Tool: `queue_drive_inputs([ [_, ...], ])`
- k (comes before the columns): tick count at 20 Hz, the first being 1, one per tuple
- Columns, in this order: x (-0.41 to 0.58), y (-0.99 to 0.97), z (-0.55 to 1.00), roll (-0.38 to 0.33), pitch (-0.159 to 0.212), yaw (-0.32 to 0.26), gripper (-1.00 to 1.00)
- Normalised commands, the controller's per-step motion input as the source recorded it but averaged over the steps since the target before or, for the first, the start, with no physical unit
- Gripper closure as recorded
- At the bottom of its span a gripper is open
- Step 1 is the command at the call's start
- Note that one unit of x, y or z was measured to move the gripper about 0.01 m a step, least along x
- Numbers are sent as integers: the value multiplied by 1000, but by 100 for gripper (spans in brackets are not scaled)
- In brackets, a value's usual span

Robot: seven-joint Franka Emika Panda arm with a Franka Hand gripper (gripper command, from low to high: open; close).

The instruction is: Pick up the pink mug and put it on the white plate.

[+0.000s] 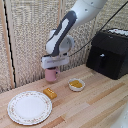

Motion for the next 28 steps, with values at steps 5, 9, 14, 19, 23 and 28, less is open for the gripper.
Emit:
queue_drive_inputs([
  [5,-69,191,932,24,69,61,100],
  [9,-110,394,843,26,81,77,100],
  [14,-117,494,635,42,36,94,100],
  [19,-101,554,470,33,23,91,100],
  [23,-69,546,180,30,89,106,100],
  [28,-30,585,-19,24,97,99,100],
])
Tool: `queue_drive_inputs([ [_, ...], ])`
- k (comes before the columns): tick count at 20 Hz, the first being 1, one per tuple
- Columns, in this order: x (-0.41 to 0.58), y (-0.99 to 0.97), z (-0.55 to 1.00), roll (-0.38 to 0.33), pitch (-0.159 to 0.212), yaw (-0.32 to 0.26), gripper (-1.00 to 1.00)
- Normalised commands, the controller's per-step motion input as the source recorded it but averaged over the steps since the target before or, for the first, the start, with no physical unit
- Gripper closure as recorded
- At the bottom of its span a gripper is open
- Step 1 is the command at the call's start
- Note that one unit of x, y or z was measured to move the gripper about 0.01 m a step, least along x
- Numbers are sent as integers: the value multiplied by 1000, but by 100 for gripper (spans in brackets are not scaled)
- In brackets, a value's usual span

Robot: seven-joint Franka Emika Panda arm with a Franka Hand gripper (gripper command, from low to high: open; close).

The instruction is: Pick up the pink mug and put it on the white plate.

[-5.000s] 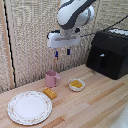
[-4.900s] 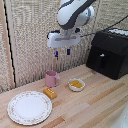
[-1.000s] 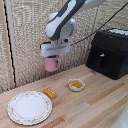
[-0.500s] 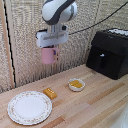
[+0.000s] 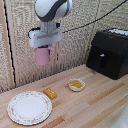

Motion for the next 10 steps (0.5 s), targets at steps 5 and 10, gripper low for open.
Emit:
queue_drive_inputs([
  [5,0,542,-215,37,58,96,100],
  [10,0,476,-381,32,12,110,100],
])
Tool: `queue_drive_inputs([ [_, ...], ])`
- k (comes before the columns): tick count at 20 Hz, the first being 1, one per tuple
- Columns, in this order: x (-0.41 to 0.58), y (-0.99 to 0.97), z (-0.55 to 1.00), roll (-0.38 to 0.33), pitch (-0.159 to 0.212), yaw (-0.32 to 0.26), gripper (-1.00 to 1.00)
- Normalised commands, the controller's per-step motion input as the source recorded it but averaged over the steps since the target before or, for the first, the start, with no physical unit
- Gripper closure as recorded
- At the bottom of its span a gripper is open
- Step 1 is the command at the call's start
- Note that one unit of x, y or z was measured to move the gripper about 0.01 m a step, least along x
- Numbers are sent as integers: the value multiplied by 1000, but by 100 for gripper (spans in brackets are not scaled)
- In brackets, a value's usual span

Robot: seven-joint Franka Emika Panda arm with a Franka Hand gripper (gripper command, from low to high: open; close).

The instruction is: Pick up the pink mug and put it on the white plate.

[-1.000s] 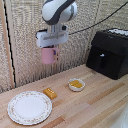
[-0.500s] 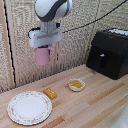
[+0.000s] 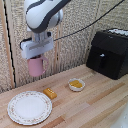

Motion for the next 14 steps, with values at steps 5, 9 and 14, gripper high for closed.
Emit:
queue_drive_inputs([
  [5,0,415,-465,27,0,109,100],
  [9,0,303,-495,33,0,113,100],
  [14,0,228,-508,26,0,103,100],
])
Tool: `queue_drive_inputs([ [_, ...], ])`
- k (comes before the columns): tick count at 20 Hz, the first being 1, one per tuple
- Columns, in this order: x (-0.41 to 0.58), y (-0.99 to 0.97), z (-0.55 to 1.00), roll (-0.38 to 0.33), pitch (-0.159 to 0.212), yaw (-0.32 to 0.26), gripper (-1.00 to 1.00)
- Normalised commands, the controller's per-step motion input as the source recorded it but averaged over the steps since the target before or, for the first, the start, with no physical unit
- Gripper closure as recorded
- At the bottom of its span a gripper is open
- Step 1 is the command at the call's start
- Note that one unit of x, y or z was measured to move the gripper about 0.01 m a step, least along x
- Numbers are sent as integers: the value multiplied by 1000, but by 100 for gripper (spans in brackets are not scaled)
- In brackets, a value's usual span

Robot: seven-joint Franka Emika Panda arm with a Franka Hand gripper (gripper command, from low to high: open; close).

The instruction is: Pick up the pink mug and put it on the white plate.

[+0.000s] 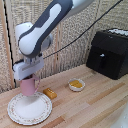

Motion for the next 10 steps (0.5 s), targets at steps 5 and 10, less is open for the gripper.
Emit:
queue_drive_inputs([
  [5,0,110,-459,13,1,84,100],
  [10,66,-18,-277,9,-12,51,100],
])
